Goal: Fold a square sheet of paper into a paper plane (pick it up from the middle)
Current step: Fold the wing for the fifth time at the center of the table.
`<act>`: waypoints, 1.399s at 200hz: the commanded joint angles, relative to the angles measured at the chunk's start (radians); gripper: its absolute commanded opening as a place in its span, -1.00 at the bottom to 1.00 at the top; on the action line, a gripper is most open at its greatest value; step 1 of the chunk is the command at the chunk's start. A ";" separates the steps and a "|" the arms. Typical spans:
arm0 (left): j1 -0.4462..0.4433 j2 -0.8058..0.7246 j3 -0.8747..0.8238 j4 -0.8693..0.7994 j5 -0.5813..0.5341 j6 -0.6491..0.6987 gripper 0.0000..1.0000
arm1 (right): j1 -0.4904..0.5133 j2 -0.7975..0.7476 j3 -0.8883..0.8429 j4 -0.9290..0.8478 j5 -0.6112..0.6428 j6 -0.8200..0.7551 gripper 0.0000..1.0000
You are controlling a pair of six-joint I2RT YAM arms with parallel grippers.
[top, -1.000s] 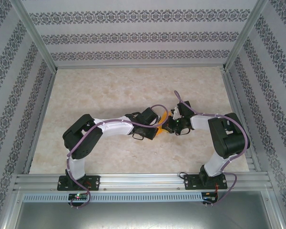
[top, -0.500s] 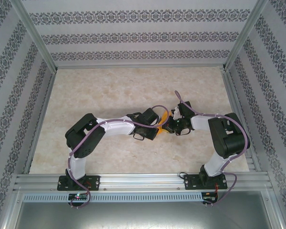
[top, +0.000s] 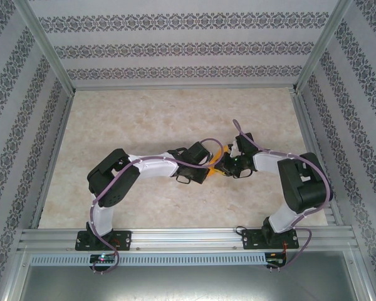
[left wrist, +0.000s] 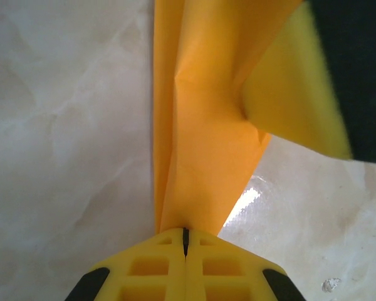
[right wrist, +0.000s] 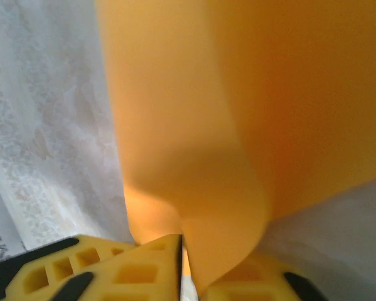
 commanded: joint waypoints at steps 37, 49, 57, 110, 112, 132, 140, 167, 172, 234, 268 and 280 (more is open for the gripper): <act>0.007 0.081 -0.067 -0.042 -0.050 0.021 -0.93 | -0.040 -0.156 0.014 -0.192 0.005 -0.047 -0.56; 0.007 0.080 -0.069 -0.039 -0.051 0.021 -0.93 | -0.046 -0.191 0.003 -0.192 -0.016 -0.033 -0.65; 0.007 0.081 -0.070 -0.037 -0.051 0.024 -0.92 | -0.046 -0.212 -0.010 -0.171 -0.035 -0.008 -0.73; 0.007 0.076 -0.091 0.001 -0.021 0.015 -0.93 | 0.010 -0.173 -0.106 0.187 -0.081 0.252 -1.00; 0.007 0.075 -0.093 0.001 -0.021 0.014 -0.93 | 0.012 -0.167 -0.109 0.203 -0.082 0.261 -1.00; 0.007 0.064 -0.110 0.013 -0.014 0.012 -0.93 | 0.031 -0.108 -0.104 0.291 -0.078 0.298 -1.00; 0.007 0.063 -0.112 0.014 -0.012 0.011 -0.93 | 0.039 -0.087 -0.098 0.315 -0.076 0.305 -1.00; 0.007 0.057 -0.130 0.028 -0.002 0.006 -0.93 | 0.046 -0.019 -0.080 0.348 -0.063 0.309 -1.00; 0.008 0.055 -0.131 0.031 0.001 0.004 -0.94 | 0.046 -0.002 -0.080 0.363 -0.068 0.313 -1.00; 0.007 0.041 -0.137 0.035 0.017 0.002 -0.94 | 0.053 0.141 -0.066 0.402 -0.056 0.280 -1.00; 0.007 0.018 -0.149 0.022 0.015 -0.001 -0.93 | 0.045 0.155 -0.063 0.272 0.018 0.198 -1.00; 0.007 0.003 -0.152 0.015 0.018 -0.002 -0.93 | 0.043 0.154 -0.064 0.235 0.043 0.176 -1.00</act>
